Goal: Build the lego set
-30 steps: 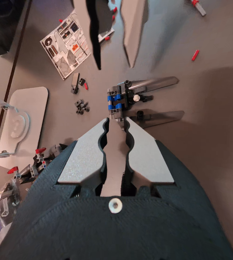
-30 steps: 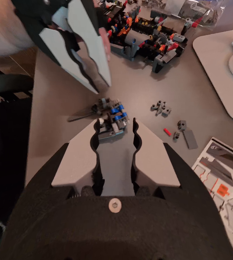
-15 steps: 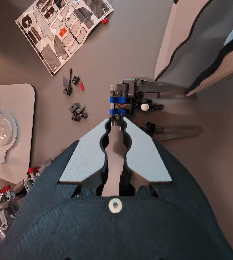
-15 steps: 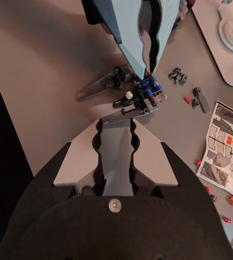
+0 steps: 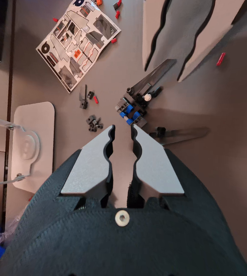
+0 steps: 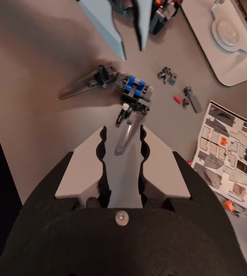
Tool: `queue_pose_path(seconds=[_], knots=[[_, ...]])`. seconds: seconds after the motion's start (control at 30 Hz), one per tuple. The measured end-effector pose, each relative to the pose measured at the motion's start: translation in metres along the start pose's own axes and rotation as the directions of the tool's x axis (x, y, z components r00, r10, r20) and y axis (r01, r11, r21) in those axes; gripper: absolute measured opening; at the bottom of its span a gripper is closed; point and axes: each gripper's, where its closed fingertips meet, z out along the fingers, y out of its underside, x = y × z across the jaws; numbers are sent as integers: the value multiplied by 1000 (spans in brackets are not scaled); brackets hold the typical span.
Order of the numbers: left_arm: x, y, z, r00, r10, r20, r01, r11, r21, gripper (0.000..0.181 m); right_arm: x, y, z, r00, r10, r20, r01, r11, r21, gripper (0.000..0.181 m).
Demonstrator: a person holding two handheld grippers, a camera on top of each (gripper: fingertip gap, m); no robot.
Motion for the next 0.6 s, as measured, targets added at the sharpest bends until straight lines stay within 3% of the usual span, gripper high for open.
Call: queue_pose_path(seconds=[0.03,0.13,0.27,0.43,0.6], knots=[[0,1,4,1000,3,-12,-3,1000,-3,17,-1,3,4,1000,-15,-15,15,1000,-16,43],[3,10,19,999,2,-41,-4,998,-59,12,1,7,13,999,-29,-43,28,999,-31,38],[22,0,21,990,-35,-138,34,999,-10,10,10,9,14,998,-33,-51,31,999,-34,32],[17,-4,13,995,13,-104,-11,1000,19,16,17,13,16,998,-55,-12,55,998,-39,18],[15,-6,13,984,174,-50,-171,984,48,28,19,15,19,997,-62,46,63,998,-31,5]])
